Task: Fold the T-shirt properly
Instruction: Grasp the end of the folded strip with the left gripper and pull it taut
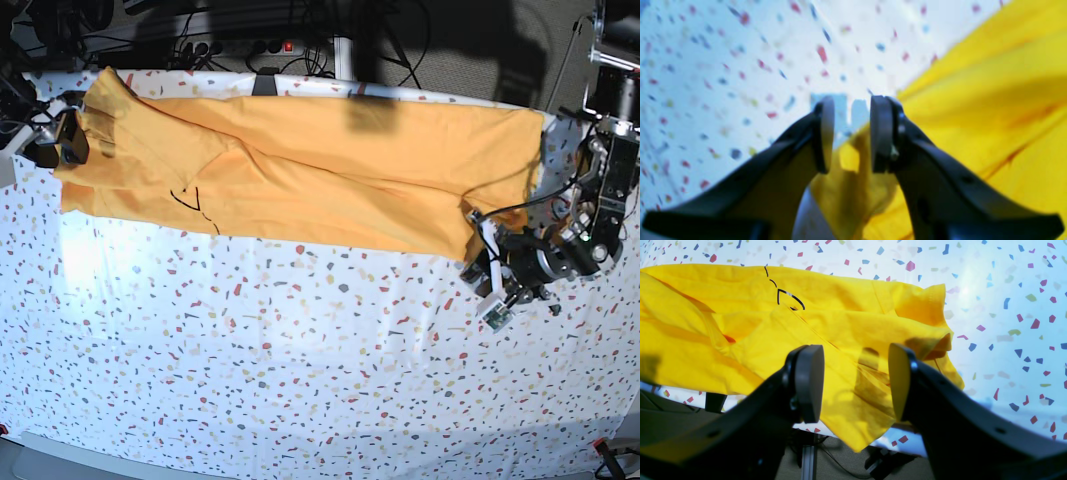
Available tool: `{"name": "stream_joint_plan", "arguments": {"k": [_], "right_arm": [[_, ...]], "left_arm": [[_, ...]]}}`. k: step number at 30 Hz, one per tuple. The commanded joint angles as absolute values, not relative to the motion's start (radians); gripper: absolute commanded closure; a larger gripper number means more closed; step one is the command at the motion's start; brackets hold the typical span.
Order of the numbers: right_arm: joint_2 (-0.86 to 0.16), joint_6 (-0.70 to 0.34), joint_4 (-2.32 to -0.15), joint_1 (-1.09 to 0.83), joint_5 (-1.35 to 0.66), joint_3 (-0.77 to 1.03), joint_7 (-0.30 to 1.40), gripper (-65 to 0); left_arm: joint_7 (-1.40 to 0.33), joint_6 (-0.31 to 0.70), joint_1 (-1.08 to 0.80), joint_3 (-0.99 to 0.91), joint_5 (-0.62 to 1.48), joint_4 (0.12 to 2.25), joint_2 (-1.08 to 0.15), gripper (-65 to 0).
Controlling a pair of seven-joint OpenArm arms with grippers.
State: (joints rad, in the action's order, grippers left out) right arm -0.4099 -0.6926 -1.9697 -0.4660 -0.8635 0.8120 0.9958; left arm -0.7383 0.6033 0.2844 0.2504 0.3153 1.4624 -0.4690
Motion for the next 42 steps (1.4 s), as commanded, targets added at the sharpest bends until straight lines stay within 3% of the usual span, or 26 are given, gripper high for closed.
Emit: {"name": "stream_joint_plan", "arguments": {"k": [1, 9, 14, 18, 20, 26, 33, 42], "right_arm": [[-0.429, -0.698, -1.983, -0.466, -0.876, 0.822, 0.976, -31.2], [-0.429, -0.698, -1.983, -0.466, -0.876, 0.822, 0.976, -31.2], [-0.429, -0.698, -1.983, -0.466, -0.875, 0.822, 0.977, -31.2], [-0.429, -0.698, -1.983, -0.466, -0.876, 0.822, 0.976, -31.2], [-0.429, -0.698, -1.983, -0.466, -0.875, 0.822, 0.976, -31.2], [-0.429, -0.698, -1.983, -0.466, -0.876, 0.822, 0.976, -31.2], [-0.429, -0.698, -1.983, -0.466, -0.876, 0.822, 0.977, -31.2], [-0.429, -0.698, -1.983, -0.466, -0.876, 0.822, 0.994, -31.2]], "left_arm": [[-0.725, 0.603, 0.311, 0.245, 0.346, 1.478, -0.483, -17.9], [-0.739, 0.602, 0.320, 0.412, 0.287, 1.478, -0.528, -17.9], [-0.667, 0.450, 0.363, 0.423, 0.270, 1.479, -0.527, -17.9], [-0.730, 0.418, 0.431, 0.424, 0.334, 1.479, -0.527, -17.9], [-0.777, 0.433, 0.453, 0.424, 0.316, 1.479, -0.527, -17.9], [-0.921, 0.665, 0.466, 0.459, 0.405, 1.456, -0.582, -17.9], [-0.917, 0.671, 0.469, 0.500, 0.402, 1.348, -0.613, -23.4], [-0.957, 0.671, 0.468, 0.500, 0.495, 1.315, -0.612, -23.7]]}}
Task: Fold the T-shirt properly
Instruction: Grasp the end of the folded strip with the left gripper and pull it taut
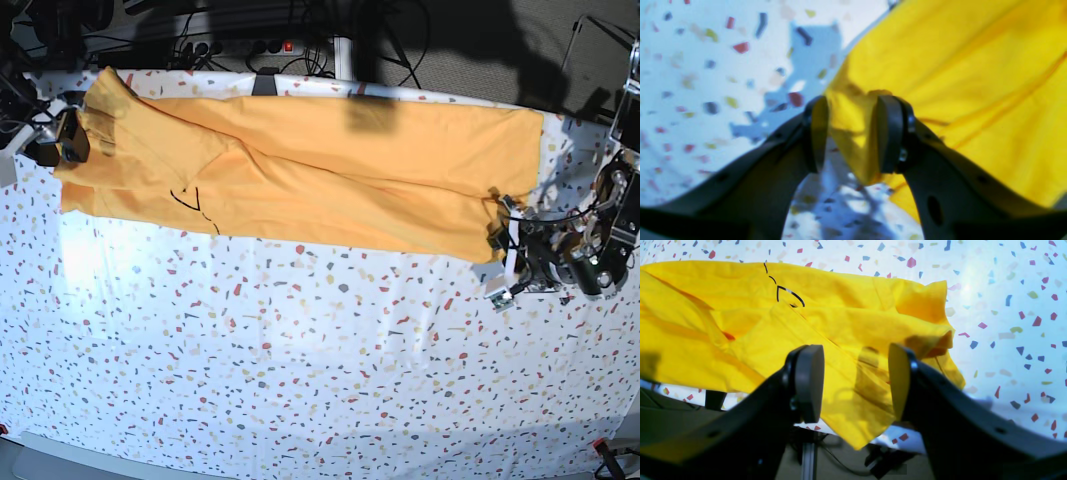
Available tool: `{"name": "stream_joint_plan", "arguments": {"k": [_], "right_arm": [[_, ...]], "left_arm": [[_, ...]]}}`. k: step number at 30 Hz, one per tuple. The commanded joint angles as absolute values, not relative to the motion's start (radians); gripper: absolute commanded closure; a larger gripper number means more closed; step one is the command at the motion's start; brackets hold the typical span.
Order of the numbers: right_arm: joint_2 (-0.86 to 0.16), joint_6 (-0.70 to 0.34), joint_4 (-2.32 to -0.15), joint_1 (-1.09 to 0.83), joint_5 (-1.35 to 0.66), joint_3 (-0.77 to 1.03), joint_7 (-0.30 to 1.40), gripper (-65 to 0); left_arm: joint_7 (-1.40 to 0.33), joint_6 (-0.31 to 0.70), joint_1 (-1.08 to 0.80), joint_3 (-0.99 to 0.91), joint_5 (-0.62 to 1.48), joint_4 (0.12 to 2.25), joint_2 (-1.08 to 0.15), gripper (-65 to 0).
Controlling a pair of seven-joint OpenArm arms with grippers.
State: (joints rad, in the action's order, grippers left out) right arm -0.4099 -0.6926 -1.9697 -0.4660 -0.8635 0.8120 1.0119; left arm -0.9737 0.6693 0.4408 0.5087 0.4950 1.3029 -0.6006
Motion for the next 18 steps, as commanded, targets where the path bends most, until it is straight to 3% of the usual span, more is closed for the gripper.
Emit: {"name": "stream_joint_plan", "arguments": {"k": [1, 7, 12, 18], "right_arm": [[-0.429, -0.698, -1.983, -0.466, -0.876, 0.822, 0.994, -31.2], [-0.429, -0.698, -1.983, -0.466, -0.876, 0.822, 0.995, -31.2], [-0.429, -0.698, -1.983, -0.466, -0.875, 0.822, 0.995, -31.2], [-0.429, -0.698, -1.983, -0.466, -0.875, 0.822, 0.994, -31.2]], "left_arm": [[-0.990, 0.671, 0.468, 0.500, 0.542, 1.315, -0.612, -23.7], [-1.081, 0.684, 0.469, 0.500, 0.629, 1.315, -0.613, -19.9], [-1.104, 0.649, 0.480, 0.500, 0.631, 1.316, -0.614, 0.0], [-1.152, 0.614, 0.485, 0.498, 0.741, 1.335, -0.653, 0.0]]}}
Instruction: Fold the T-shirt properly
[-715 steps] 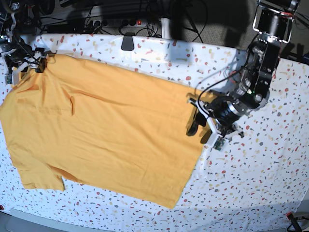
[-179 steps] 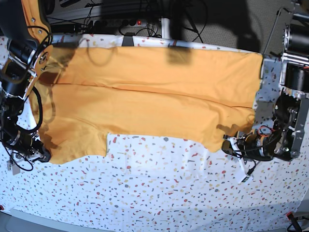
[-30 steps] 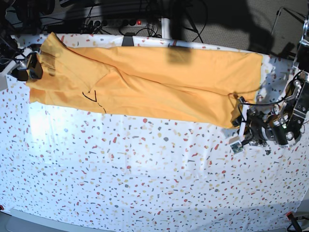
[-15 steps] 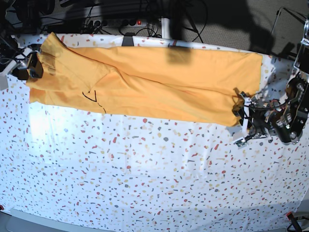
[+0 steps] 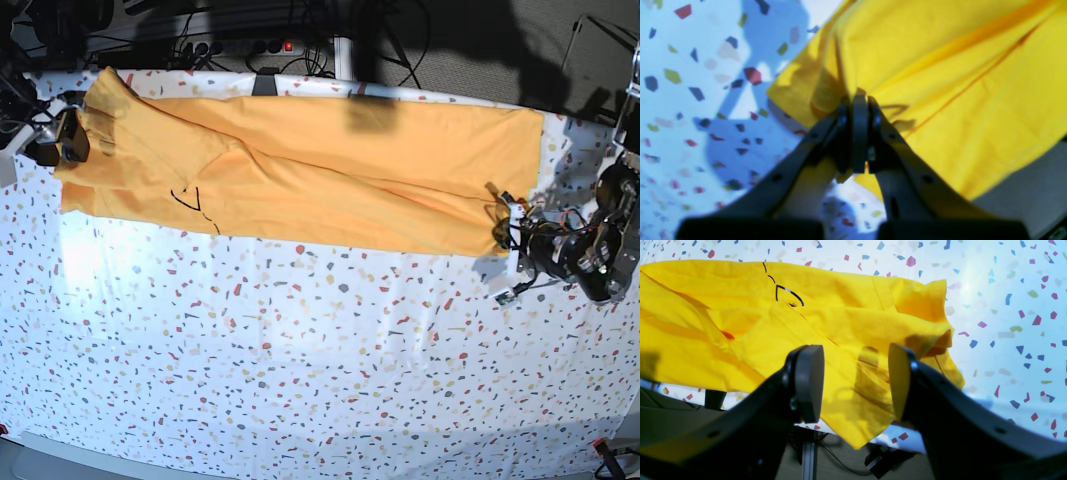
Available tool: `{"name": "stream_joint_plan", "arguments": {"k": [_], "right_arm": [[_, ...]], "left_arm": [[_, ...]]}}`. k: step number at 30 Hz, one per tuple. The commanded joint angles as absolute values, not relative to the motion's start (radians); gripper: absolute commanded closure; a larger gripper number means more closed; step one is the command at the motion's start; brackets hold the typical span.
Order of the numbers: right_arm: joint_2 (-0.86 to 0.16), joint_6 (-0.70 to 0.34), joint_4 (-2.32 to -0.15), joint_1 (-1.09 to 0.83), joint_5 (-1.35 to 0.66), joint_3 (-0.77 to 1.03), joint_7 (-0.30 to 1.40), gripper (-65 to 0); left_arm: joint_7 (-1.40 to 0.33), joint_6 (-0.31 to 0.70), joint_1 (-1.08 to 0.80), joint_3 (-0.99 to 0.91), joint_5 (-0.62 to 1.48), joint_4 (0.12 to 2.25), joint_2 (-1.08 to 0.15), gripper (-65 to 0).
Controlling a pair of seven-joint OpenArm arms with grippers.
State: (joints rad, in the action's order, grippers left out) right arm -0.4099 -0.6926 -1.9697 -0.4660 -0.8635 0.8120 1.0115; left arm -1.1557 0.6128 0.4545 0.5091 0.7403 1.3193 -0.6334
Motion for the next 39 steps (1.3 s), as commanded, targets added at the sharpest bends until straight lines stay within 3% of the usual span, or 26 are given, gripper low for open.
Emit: {"name": "stream_joint_plan", "arguments": {"k": [1, 5, 11, 19, 21, 24, 26, 32, 36, 39], "right_arm": [[-0.429, -0.698, -1.983, -0.466, -0.875, 0.822, 0.995, -31.2], [-0.429, -0.698, -1.983, -0.466, -0.875, 0.822, 0.995, -31.2], [-0.429, -0.698, -1.983, -0.466, -0.875, 0.822, 0.994, -31.2], [-0.429, -0.698, -1.983, -0.466, -0.875, 0.822, 0.995, -31.2], [-0.429, -0.698, -1.983, -0.466, -0.875, 0.822, 0.995, -31.2], [-0.429, -0.698, -1.983, -0.466, -0.875, 0.822, 0.995, -31.2], [-0.429, -0.698, -1.983, -0.466, -0.875, 0.822, 0.995, -31.2], [-0.429, -0.698, -1.983, -0.466, -0.875, 0.822, 0.995, -31.2], [-0.429, -0.698, -1.983, -0.462, -0.875, 0.822, 0.990, -31.2], [-0.429, -0.698, -1.983, -0.449, -0.875, 0.822, 0.986, -31.2]], "left_arm": [[-1.153, 0.614, 0.485, 0.498, 0.781, 1.344, -0.672, 0.0], [-1.157, 0.548, 0.485, 0.498, 0.970, 1.429, -0.783, 0.0], [-1.264, 0.545, 0.446, 0.498, 1.093, 1.599, -0.913, 0.0], [-1.236, 0.546, 0.311, 0.498, 1.092, 1.667, -0.929, 0.0], [-1.214, 0.547, 0.276, 0.498, 1.032, 1.667, -0.929, 0.0], [-1.125, 0.546, 0.225, 0.498, 0.834, 1.667, -0.929, -17.6], [-1.039, 0.546, 0.192, 0.498, 0.684, 1.667, -0.932, -24.6], [-0.911, 0.523, 0.113, 0.498, 0.344, 1.667, -0.932, -25.4], [-0.934, 0.384, 0.097, 0.498, 0.160, 1.667, -0.932, -25.4], [-0.966, 0.211, 0.103, 0.498, -0.043, 1.667, -0.932, -25.4]]}}
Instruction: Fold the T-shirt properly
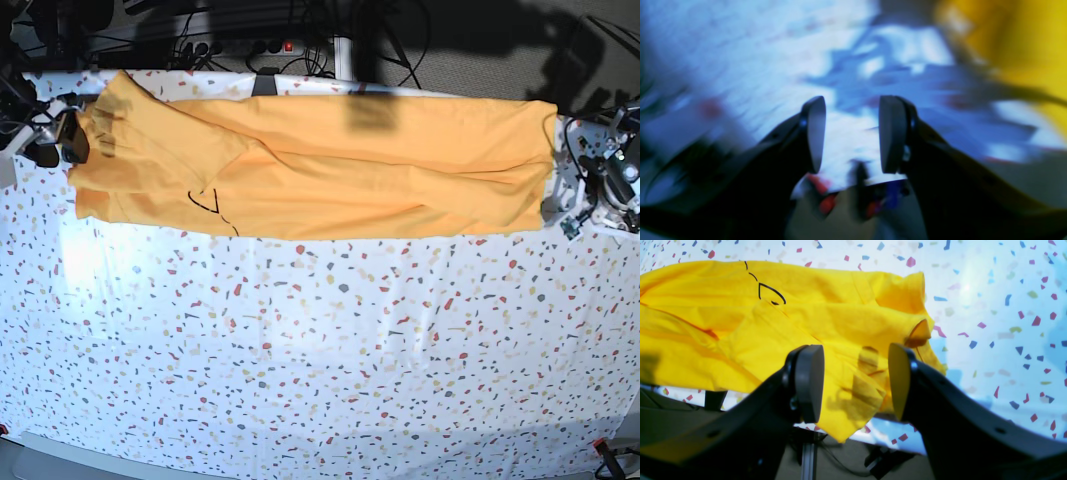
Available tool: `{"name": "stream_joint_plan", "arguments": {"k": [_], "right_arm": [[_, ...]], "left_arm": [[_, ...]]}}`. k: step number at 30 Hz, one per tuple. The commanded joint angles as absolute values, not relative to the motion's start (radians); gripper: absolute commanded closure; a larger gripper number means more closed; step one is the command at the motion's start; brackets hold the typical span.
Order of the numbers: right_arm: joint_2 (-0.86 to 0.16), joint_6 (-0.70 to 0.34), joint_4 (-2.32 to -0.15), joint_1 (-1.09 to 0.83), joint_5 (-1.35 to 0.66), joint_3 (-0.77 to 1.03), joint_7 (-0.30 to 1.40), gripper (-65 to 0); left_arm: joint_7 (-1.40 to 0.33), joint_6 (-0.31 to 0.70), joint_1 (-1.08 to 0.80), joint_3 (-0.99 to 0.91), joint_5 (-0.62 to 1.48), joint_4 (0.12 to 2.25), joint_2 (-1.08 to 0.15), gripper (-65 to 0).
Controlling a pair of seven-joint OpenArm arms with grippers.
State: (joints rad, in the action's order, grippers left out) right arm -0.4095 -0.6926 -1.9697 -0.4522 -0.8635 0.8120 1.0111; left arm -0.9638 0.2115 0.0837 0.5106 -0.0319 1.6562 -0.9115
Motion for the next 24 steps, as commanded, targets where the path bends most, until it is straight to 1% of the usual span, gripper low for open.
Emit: {"name": "stream_joint_plan", "arguments": {"k": [1, 3, 5, 6, 8, 9, 10, 12, 13, 14, 17, 19, 21, 24], "right_arm": [[-0.429, -0.698, -1.983, -0.441, -0.876, 0.822, 0.986, -31.2], [-0.429, -0.698, -1.983, -0.419, -0.875, 0.822, 0.986, -31.2], [-0.429, -0.698, -1.983, -0.392, -0.876, 0.822, 0.988, -31.2], [-0.429, -0.698, -1.983, -0.377, -0.876, 0.822, 0.988, -31.2], [-0.429, -0.698, -1.983, -0.351, -0.876, 0.822, 0.996, -31.2], [-0.429, -0.698, -1.983, -0.340, -0.876, 0.822, 1.005, -31.2], [-0.429, -0.698, -1.983, -0.329, -0.876, 0.822, 1.019, -31.2], [-0.429, -0.698, -1.983, -0.310, -0.875, 0.822, 1.051, -31.2], [-0.429, -0.698, -1.983, -0.307, -0.876, 0.822, 1.065, -31.2], [-0.428, -0.698, -1.983, -0.304, -0.876, 0.822, 1.079, -31.2], [-0.424, -0.698, -1.983, -0.300, -0.875, 0.822, 1.111, -31.2], [-0.424, -0.698, -1.983, -0.300, -0.875, 0.822, 1.122, -31.2], [-0.423, -0.698, -1.983, -0.299, -0.876, 0.822, 1.130, -31.2], [-0.424, -0.698, -1.983, -0.300, -0.876, 0.822, 1.135, -31.2]], "left_arm": [[-0.967, 0.138, 0.106, 0.498, -0.118, 1.670, -0.932, -25.4], [-0.947, -0.011, 0.109, 0.498, -0.233, 1.689, -0.932, -25.4], [-0.900, -0.117, 0.112, 0.498, -0.253, 1.738, -0.932, -25.4], [-0.866, -0.149, 0.112, 0.498, -0.225, 1.771, -0.931, -25.4], [-0.790, -0.143, 0.117, 0.498, -0.065, 1.840, -0.931, -25.4], [-0.752, -0.086, 0.121, 0.498, 0.025, 1.868, -0.929, -25.4], [-0.733, 0.014, 0.130, 0.498, 0.104, 1.885, -0.925, -25.4], [-0.747, 0.233, 0.159, 0.498, 0.269, 1.888, -0.904, -25.4], [-0.762, 0.308, 0.173, 0.498, 0.338, 1.879, -0.891, -25.4], [-0.774, 0.363, 0.190, 0.498, 0.398, 1.865, -0.879, -25.4], [-0.822, 0.460, 0.248, 0.498, 0.521, 1.785, -0.839, -25.4], [-0.883, 0.516, 0.286, 0.498, 0.570, 1.710, -0.808, -25.4], [-0.918, 0.552, 0.310, 0.498, 0.576, 1.623, -0.775, -25.4], [-0.920, 0.579, 0.342, 0.498, 0.578, 1.483, -0.730, -25.4]]}}
